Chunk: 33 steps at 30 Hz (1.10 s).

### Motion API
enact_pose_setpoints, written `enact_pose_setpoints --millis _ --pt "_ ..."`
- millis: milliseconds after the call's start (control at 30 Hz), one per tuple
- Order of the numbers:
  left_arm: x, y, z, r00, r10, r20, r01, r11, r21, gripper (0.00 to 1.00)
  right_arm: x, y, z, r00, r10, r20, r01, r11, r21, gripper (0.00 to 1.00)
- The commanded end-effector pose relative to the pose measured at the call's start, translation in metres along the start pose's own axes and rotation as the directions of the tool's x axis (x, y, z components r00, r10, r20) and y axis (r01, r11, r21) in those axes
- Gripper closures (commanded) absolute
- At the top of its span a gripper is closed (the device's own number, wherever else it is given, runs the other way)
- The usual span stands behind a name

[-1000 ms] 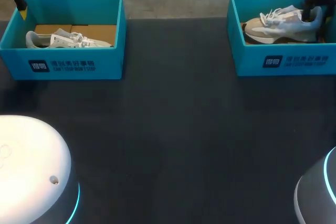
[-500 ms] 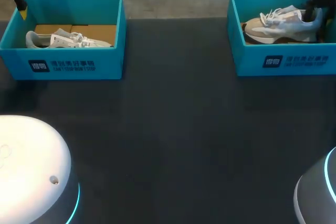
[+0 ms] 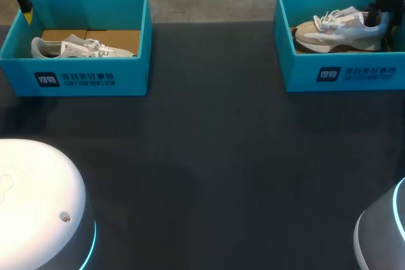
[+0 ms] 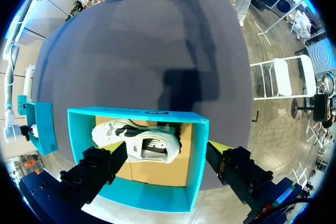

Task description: Take the shoe out of the shoebox, open the shoe tongue, remove and reinsert the insole, then place the shoe into the shoebox

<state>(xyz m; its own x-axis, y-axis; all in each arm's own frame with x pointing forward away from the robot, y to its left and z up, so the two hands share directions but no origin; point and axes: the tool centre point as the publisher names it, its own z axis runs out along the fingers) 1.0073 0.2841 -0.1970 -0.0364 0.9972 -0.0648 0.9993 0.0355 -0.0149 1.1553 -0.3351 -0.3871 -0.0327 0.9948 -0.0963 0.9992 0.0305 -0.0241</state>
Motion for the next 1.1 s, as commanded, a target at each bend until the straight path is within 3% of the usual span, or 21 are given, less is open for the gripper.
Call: enact_pose_setpoints --millis 33,133,500,700,733,767,800,833,1100 --pt "0.0 -0.001 -0.001 1.0 0.0 -0.003 0.0 1.0 -0.001 0.0 0.0 0.009 0.004 1.0 -0.002 -0.005 0.003 1.0 0.03 0.4" --pt "0.0 -0.001 -0.001 1.0 0.0 -0.003 0.0 1.0 -0.001 0.0 0.001 0.009 0.005 1.0 -0.003 -0.006 0.003 0.999 0.032 0.51" --pt "0.0 -0.001 -0.001 1.0 0.0 -0.003 0.0 1.0 -0.001 0.0 0.005 0.009 0.01 1.0 -0.009 -0.004 0.009 0.999 0.047 0.44" --pt "0.0 -0.001 -0.001 1.0 0.0 -0.003 0.0 1.0 -0.001 0.0 0.005 0.009 0.01 1.0 -0.008 0.007 0.008 0.999 0.048 0.63" --pt "0.0 -0.001 -0.001 1.0 0.0 -0.003 0.0 1.0 -0.001 0.0 0.005 0.009 0.01 1.0 -0.008 0.008 0.008 0.999 0.048 0.71" --pt "0.0 -0.001 -0.001 1.0 0.0 -0.003 0.0 1.0 -0.001 0.0 0.005 0.009 0.009 1.0 -0.007 0.012 0.006 0.999 0.048 0.86" --pt "0.0 -0.001 -0.001 1.0 0.0 -0.003 0.0 1.0 -0.001 0.0 0.005 0.009 0.009 1.0 -0.007 0.013 0.006 0.999 0.048 0.9" --pt "0.0 -0.001 -0.001 1.0 0.0 -0.003 0.0 1.0 -0.001 0.0 0.004 0.008 0.009 1.0 -0.005 0.016 0.005 0.999 0.048 1.0" --pt "0.0 -0.001 -0.001 1.0 0.0 -0.003 0.0 1.0 -0.001 0.0 0.005 0.003 -0.001 0.998 -0.001 0.058 -0.001 0.999 0.036 1.0"
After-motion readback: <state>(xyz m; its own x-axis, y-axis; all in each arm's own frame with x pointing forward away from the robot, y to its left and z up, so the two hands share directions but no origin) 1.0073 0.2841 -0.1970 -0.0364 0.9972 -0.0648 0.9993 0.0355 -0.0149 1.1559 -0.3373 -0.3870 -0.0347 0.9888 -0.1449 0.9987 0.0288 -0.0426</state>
